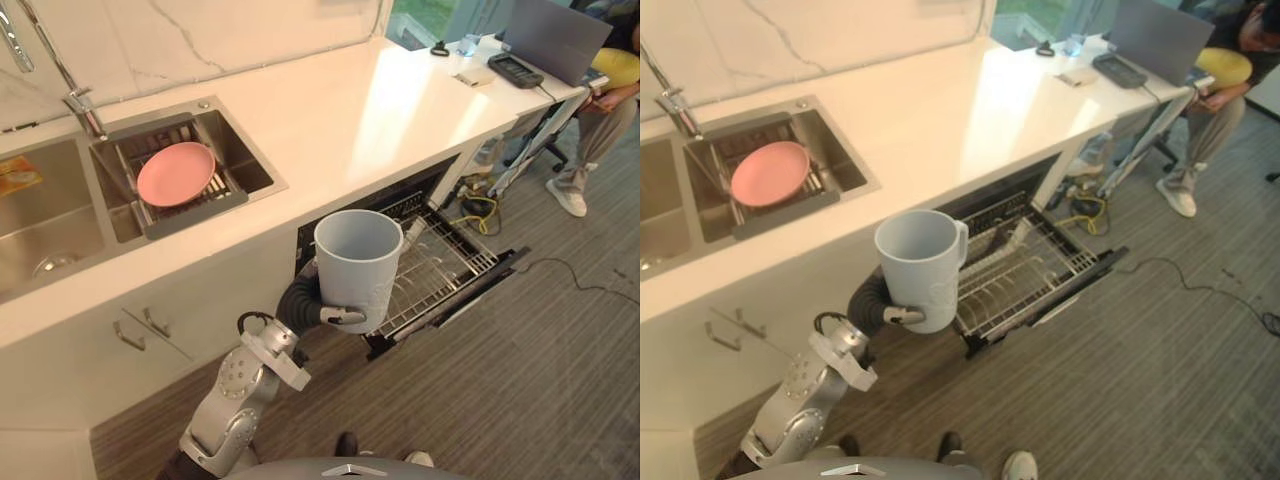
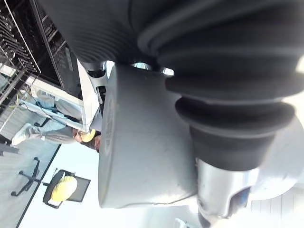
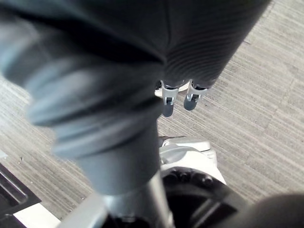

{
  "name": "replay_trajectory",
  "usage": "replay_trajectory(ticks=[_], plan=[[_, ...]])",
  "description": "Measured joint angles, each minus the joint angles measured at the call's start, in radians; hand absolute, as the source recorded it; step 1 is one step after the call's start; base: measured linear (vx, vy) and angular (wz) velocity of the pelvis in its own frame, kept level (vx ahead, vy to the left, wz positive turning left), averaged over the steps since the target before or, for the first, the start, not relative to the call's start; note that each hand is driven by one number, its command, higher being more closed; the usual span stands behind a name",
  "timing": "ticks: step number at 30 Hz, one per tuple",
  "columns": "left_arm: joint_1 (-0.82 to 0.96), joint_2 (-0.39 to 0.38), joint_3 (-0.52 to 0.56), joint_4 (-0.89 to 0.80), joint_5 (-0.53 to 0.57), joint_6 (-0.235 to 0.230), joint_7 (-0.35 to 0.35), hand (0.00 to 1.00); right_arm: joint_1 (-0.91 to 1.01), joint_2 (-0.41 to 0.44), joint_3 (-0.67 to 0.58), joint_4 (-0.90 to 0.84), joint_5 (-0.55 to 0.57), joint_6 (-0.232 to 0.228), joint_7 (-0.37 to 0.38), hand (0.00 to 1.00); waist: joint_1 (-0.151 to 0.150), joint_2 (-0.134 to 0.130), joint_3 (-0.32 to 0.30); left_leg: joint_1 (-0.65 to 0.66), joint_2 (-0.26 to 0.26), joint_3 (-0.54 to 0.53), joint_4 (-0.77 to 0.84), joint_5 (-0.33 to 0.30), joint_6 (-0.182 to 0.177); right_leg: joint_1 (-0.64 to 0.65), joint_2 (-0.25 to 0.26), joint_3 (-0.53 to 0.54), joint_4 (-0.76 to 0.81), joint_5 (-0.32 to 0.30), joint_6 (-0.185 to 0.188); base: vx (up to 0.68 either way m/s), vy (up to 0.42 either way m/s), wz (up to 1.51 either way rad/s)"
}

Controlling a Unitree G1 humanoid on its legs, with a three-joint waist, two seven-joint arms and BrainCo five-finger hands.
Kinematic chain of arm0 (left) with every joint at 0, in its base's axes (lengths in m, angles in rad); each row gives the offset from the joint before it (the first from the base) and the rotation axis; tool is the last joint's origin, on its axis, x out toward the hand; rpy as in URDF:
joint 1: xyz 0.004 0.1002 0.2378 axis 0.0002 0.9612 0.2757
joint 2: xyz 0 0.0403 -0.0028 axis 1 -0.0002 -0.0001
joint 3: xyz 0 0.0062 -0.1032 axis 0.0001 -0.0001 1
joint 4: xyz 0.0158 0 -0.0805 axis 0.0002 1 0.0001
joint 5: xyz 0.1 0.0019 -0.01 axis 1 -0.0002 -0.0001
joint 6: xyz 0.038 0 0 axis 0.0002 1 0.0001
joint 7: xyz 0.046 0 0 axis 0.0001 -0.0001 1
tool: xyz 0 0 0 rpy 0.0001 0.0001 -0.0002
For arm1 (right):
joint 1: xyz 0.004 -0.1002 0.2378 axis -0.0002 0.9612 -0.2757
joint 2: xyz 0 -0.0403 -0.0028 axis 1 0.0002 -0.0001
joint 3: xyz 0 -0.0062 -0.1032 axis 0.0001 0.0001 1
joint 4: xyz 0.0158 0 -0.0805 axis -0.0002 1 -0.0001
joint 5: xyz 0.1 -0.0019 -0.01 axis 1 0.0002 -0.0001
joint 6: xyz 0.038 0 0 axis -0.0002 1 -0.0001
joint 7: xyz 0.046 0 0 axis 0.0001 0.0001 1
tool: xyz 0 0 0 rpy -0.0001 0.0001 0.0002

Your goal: Walk over to the sink, pick up the cup, carry it to the dishwasher, place the cup inside the dishwasher, then close the dishwasher door

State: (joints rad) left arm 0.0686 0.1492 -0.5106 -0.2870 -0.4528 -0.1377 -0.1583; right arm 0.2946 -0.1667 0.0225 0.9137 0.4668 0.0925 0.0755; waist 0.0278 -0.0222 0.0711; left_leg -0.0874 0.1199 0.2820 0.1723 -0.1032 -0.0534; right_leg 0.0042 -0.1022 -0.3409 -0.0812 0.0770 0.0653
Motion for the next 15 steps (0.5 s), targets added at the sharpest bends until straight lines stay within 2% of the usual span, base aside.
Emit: replay_trajectory(ticks=[1, 3, 5, 7, 9, 10, 15], plan=[[0.004, 0.000, 0.013, 0.009, 0.010, -0.008, 0.012, 1.00, 0.000, -0.008, 0.004, -0.002, 0.000, 0.001, -0.001, 0.00, 0.002, 0.001, 0.001, 0.002, 0.001, 0.002, 0.000, 0.002, 0.003, 0.001, 0.000, 0.000, 0.000, 0.000, 0.000, -0.04, -0.012, -0.03], [0.000, 0.000, 0.116, 0.106, 0.024, -0.041, 0.042, 1.00, 0.000, -0.019, 0.003, 0.000, -0.012, -0.011, -0.010, 0.00, 0.001, 0.012, 0.006, 0.024, 0.004, -0.002, -0.016, 0.019, 0.000, 0.020, 0.006, -0.006, -0.007, 0.000, 0.001, -0.06, -0.049, 0.04], [0.012, -0.002, 0.224, 0.155, 0.020, -0.059, 0.060, 1.00, 0.006, -0.019, -0.013, 0.013, -0.014, -0.055, 0.022, 0.00, -0.002, 0.024, 0.010, 0.039, 0.008, -0.004, -0.031, 0.029, -0.009, 0.023, 0.014, -0.006, -0.007, -0.006, 0.004, -0.08, -0.077, -0.02], [0.047, -0.001, 0.347, 0.151, -0.006, -0.086, 0.083, 1.00, 0.029, -0.015, -0.066, 0.016, -0.025, -0.127, 0.089, 0.00, -0.002, 0.048, 0.013, 0.037, 0.016, -0.006, -0.061, 0.046, -0.017, 0.009, 0.019, -0.035, -0.008, -0.020, -0.008, -0.09, -0.078, -0.01], [0.073, -0.001, 0.395, 0.115, -0.009, -0.104, 0.090, 1.00, 0.052, -0.006, -0.116, 0.015, -0.017, -0.173, 0.150, 0.00, 0.003, 0.061, 0.020, 0.038, 0.019, -0.013, -0.089, 0.056, -0.024, 0.008, 0.022, -0.063, -0.008, -0.016, -0.017, -0.04, -0.059, 0.14], [0.091, -0.005, 0.402, 0.091, -0.003, -0.111, 0.092, 1.00, 0.064, -0.003, -0.126, 0.016, 0.024, -0.181, 0.174, 0.00, 0.004, 0.064, 0.022, 0.037, 0.020, -0.021, -0.090, 0.062, -0.025, 0.009, 0.024, -0.077, -0.008, -0.015, -0.018, -0.02, -0.061, 0.20], [0.118, -0.018, 0.424, 0.061, 0.066, -0.133, 0.134, 1.00, 0.100, 0.031, -0.155, -0.001, 0.166, -0.185, 0.184, 0.00, 0.000, 0.072, 0.019, 0.058, 0.028, -0.021, -0.103, 0.084, -0.030, 0.024, 0.038, -0.077, -0.007, -0.009, -0.022, 0.04, -0.044, -0.01]])
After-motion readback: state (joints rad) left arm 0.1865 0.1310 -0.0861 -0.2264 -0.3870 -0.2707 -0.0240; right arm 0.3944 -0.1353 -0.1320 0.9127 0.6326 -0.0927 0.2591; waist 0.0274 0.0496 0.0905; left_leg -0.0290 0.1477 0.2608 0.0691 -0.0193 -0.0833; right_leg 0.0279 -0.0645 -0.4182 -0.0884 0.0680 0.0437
